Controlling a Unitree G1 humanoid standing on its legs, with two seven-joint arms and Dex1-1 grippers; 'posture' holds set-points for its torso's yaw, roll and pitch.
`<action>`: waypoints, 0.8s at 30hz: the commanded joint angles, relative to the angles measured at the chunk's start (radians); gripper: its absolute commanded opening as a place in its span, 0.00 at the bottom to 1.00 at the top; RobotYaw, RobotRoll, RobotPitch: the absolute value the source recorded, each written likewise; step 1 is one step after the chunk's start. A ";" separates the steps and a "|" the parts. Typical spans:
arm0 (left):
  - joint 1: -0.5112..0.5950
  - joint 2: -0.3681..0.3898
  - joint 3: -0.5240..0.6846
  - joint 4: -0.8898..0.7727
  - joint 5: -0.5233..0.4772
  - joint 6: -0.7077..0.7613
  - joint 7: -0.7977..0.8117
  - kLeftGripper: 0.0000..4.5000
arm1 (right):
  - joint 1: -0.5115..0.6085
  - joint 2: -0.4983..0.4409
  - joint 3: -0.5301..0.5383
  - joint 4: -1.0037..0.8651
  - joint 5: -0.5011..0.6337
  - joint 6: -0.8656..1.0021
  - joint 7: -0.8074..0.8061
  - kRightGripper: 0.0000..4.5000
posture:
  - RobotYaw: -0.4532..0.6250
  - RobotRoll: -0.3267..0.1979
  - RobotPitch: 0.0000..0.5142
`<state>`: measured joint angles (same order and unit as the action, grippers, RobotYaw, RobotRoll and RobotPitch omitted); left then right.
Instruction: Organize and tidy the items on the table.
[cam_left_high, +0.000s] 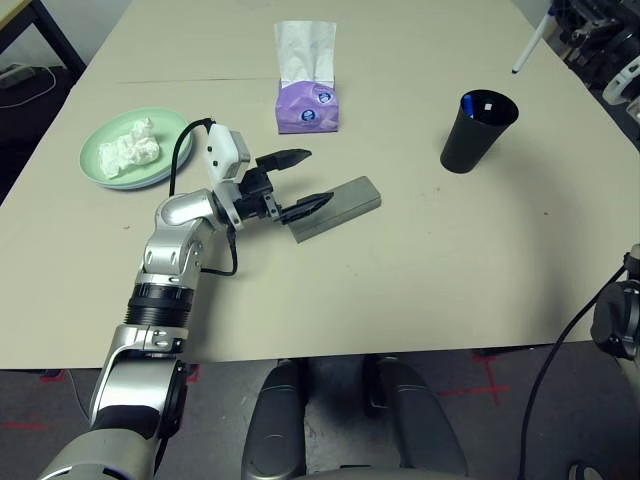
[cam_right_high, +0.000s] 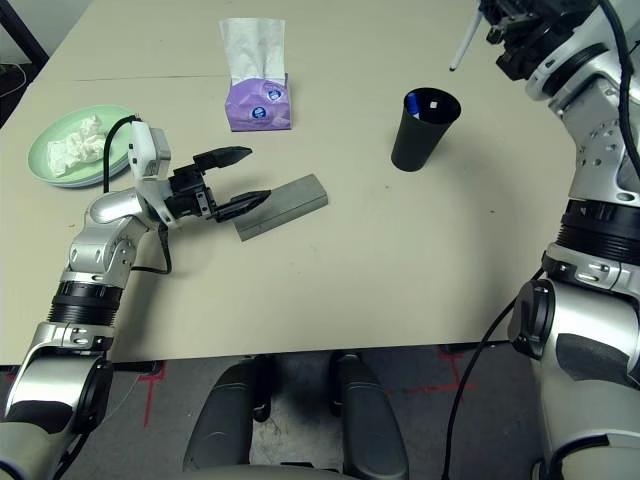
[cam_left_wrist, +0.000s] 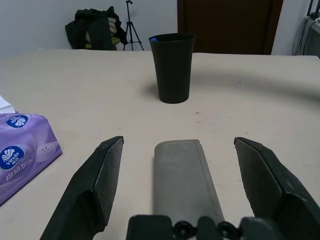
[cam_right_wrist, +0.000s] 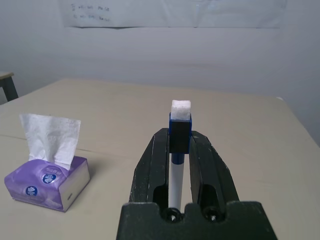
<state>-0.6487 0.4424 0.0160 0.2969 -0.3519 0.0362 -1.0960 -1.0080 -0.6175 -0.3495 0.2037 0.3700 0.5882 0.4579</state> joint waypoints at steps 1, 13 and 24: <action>0.005 -0.001 -0.014 0.013 0.007 -0.006 -0.011 1.00 | -0.001 -0.012 0.020 0.002 -0.006 0.032 -0.021 0.09 | 0.46 0.62 0.33; 0.009 0.001 -0.014 0.005 0.009 -0.002 -0.007 1.00 | 0.037 0.005 0.063 -0.014 -0.004 0.073 -0.046 0.26 | 0.47 0.62 0.35; 0.011 0.001 -0.014 0.004 0.012 -0.003 0.000 1.00 | 0.054 0.000 0.066 -0.019 0.004 0.088 -0.043 0.99 | 0.47 0.62 0.35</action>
<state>-0.6486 0.4425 0.0157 0.2967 -0.3505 0.0362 -1.0941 -0.9659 -0.6094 -0.2845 0.2008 0.3715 0.6651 0.4139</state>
